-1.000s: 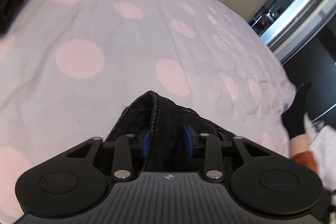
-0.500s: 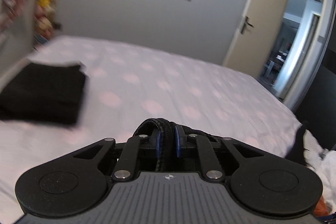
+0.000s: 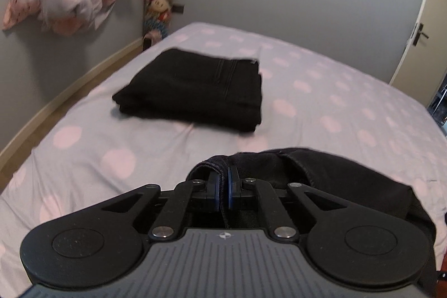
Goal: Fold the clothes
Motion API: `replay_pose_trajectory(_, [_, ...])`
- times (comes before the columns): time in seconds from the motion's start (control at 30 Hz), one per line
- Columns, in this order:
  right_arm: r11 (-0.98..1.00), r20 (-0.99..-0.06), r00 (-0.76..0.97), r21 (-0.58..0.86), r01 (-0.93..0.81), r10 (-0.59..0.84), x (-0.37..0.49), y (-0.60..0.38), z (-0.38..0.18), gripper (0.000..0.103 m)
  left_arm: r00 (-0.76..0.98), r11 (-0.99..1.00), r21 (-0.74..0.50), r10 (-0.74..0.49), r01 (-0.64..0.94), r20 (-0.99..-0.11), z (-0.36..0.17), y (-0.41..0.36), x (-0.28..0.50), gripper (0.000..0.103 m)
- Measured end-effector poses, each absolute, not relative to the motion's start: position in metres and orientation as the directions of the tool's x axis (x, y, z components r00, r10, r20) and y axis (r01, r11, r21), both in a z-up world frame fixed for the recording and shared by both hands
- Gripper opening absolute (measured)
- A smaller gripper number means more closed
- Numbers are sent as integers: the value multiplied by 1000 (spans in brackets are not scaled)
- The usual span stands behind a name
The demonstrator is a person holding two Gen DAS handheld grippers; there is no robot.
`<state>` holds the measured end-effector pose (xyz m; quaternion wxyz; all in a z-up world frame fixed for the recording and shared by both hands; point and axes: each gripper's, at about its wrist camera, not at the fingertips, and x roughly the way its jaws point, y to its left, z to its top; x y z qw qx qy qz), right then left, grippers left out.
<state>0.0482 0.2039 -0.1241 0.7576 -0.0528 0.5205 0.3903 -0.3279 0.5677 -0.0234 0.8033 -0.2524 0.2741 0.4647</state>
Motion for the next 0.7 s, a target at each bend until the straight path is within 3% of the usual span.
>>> replay_pose_trajectory(0.1, [728,-866,108,335,-598,488,62,207,-139,61,406,447,-127,611,-886,-679,-27,568,-327,7])
replay_pose_trajectory(0.2, [737,-864,9,425,-525,504,71,201,-155,53,403,451,-120,608,-884,-684,-27,569,-329,7])
replay_pose_trajectory(0.27, [726,-849,-26,466,-505,527,70,199,-161,32,400,449,-120,605,-885,-688,-28,570,-329,7])
replay_pose_trajectory(0.37, [700,-827,-38,499,-511,561,62,202,-160,17,393,443,-116,607,-889,-690,-29,570,-329,7])
replay_pose_trajectory(0.5, [681,-795,59,476,-557,604,62,202,-123,10,394,437,-123,611,-891,-687,-25,569,-331,7])
replay_pose_trajectory(0.7, [799,-713,431,305,-518,552,116,161,-28,9,392,425,-138,599,-895,-698,-20,575,-338,7])
